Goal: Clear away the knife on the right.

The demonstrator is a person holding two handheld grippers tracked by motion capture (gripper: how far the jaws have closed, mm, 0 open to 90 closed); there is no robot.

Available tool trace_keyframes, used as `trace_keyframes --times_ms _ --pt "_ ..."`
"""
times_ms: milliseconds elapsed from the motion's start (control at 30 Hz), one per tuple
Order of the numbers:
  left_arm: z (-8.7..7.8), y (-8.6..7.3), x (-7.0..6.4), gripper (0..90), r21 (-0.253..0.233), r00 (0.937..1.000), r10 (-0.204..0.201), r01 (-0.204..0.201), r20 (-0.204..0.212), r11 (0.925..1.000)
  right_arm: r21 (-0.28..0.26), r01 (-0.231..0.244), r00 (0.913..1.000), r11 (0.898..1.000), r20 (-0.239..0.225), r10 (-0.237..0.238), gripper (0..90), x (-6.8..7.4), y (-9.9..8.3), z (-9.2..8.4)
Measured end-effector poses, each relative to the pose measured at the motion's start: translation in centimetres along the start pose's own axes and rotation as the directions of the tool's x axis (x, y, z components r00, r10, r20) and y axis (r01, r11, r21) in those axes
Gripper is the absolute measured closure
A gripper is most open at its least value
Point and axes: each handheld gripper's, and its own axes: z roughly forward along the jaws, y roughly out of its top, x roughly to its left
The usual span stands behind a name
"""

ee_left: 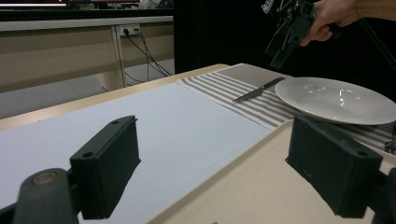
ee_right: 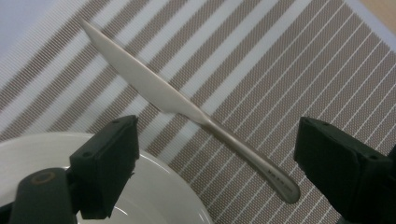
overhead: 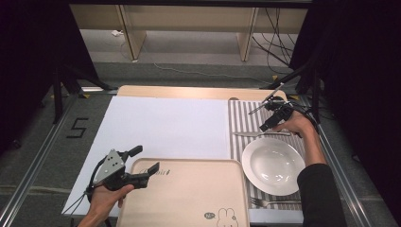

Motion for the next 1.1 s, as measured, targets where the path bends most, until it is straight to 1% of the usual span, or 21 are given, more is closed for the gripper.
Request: trace_keyframes --times_ms 67,100,133,167,200,233,300,333,367,500,533,567,600,667,700,867,900,933,1000,1033,1100 --pt "0.0 0.0 0.0 15.9 0.001 1.0 -0.002 0.002 -0.001 1.0 0.029 0.005 0.9999 1.0 0.008 -0.005 15.1 -0.1 0.0 0.4" --pt "0.0 0.0 0.0 15.9 0.001 1.0 0.0 0.0 -0.001 1.0 0.027 0.007 0.9999 1.0 0.015 -0.008 15.6 -0.4 -0.1 0.6" --pt "0.0 0.0 0.0 15.9 -0.004 1.0 -0.001 0.001 0.002 1.0 0.03 -0.016 0.9998 0.999 0.015 0.016 15.8 -0.5 0.0 0.7" --pt "0.0 0.0 0.0 15.9 0.0 1.0 0.001 -0.001 -0.001 1.0 0.024 -0.008 0.9998 1.0 0.02 0.008 15.9 -0.7 0.0 0.9" --pt "0.0 0.0 0.0 15.9 0.002 1.0 0.001 -0.001 -0.004 1.0 0.037 -0.018 0.9997 0.999 0.02 0.017 15.9 -0.6 0.0 1.0" --pt "0.0 0.0 0.0 15.9 0.002 1.0 -0.001 0.001 -0.005 1.0 0.046 -0.004 0.9998 0.999 0.02 0.003 15.9 -0.7 0.1 1.2" --pt "0.0 0.0 0.0 15.9 -0.001 1.0 -0.001 0.001 -0.004 1.0 0.061 -0.015 0.9996 0.998 0.027 0.013 16.0 -0.7 0.2 1.5" --pt "0.0 0.0 0.0 15.9 0.001 1.0 0.001 -0.001 -0.002 1.0 0.057 -0.009 0.9995 0.998 0.029 0.008 16.0 -0.8 0.3 1.6" --pt "0.0 0.0 -0.1 15.9 0.003 1.0 0.001 -0.001 -0.002 1.0 0.067 0.0 0.9991 0.998 0.041 -0.003 16.2 -0.9 0.3 1.8" --pt "0.0 0.0 0.0 15.9 0.001 1.0 0.001 -0.001 -0.001 1.0 0.08 -0.006 0.9984 0.997 0.057 0.001 16.5 -1.1 0.3 2.1" --pt "0.0 -0.1 0.0 15.9 0.002 1.0 0.001 -0.001 -0.001 1.0 0.086 -0.007 0.9979 0.996 0.064 0.001 16.6 -1.2 0.3 2.3" --pt "-0.1 -0.1 0.0 15.9 0.003 1.0 -0.002 0.002 -0.001 1.0 0.106 -0.02 0.9979 0.994 0.063 0.014 16.7 -1.1 0.2 2.3" --pt "-0.1 -0.1 0.0 15.9 0.002 1.0 -0.004 0.004 -0.004 1.0 0.104 -0.01 0.9977 0.995 0.068 0.003 16.8 -1.2 0.2 2.5" --pt "-0.1 0.0 0.0 15.9 -0.004 1.0 -0.004 0.004 -0.006 1.0 0.124 -0.008 0.997 0.992 0.077 -0.001 17.4 -1.2 0.1 2.7" --pt "-0.1 0.0 0.0 15.9 -0.002 1.0 -0.001 0.001 -0.004 1.0 0.134 -0.018 0.9965 0.991 0.083 0.007 18.3 -1.1 0.1 3.0" --pt "-0.1 0.0 -0.1 15.9 -0.002 1.0 0.003 -0.003 -0.002 1.0 0.148 0.006 0.9958 0.989 0.09 -0.02 19.7 -1.3 0.1 3.5" --pt "-0.1 0.0 -0.1 15.9 -0.001 1.0 0.003 -0.003 -0.003 1.0 0.155 -0.01 0.9962 0.988 0.087 -0.003 20.0 -1.2 0.1 3.6" --pt "-0.1 -0.1 0.0 15.9 0.002 1.0 0.004 -0.004 -0.003 1.0 0.15 0.012 0.9958 0.989 0.088 -0.026 20.3 -1.3 0.1 3.8" --pt "-0.1 -0.1 0.0 15.9 0.002 1.0 0.005 -0.005 -0.004 1.0 0.162 0.011 0.9958 0.987 0.088 -0.025 20.6 -1.3 0.2 4.0" --pt "-0.1 -0.1 0.0 15.9 0.001 1.0 0.003 -0.003 -0.004 1.0 0.162 -0.004 0.9962 0.987 0.087 -0.01 21.3 -1.3 0.2 4.0" --pt "-0.1 -0.1 0.0 15.9 0.002 1.0 0.006 -0.006 -0.004 1.0 0.167 0.0 0.996 0.986 0.088 -0.015 22.7 -1.3 0.2 4.2"
